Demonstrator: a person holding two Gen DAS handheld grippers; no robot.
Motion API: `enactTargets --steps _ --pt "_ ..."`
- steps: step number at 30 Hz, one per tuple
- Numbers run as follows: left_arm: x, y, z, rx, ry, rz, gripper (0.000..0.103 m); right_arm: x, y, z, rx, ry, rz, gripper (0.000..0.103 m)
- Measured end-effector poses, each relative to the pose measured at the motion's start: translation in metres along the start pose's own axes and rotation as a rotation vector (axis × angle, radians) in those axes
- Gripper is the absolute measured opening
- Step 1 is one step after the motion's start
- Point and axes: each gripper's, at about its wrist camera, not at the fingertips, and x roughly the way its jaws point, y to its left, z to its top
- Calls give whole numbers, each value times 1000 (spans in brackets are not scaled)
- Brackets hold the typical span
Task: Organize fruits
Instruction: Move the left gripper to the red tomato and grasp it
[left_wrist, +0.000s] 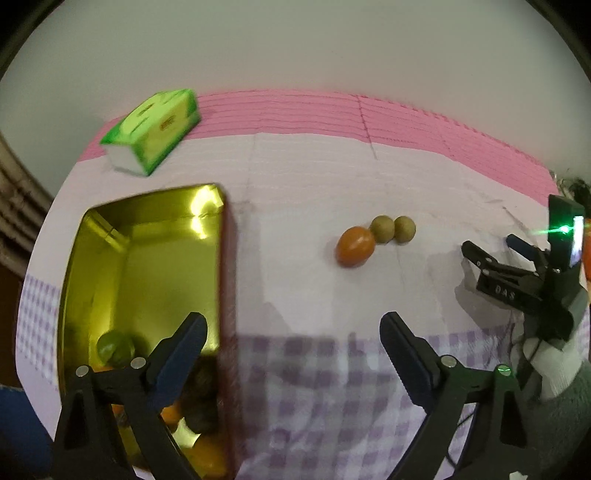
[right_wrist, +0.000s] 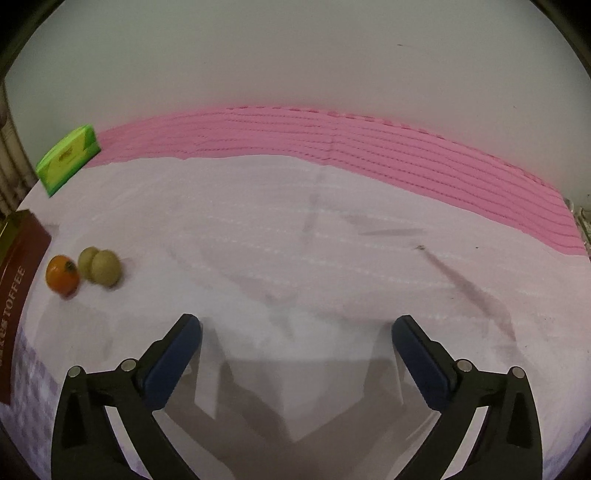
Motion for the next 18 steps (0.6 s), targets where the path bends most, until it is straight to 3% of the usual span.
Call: enactTargets --steps 9,16,18 --pt "41 -31 26 49 37 -43 68 1 0 0 -1 -2 -1 103" --pt "56 -37 38 79 38 -47 57 2 0 0 0 -2 -1 103" --pt "59 -38 39 82 43 -65 46 2 0 0 0 -2 -1 103"
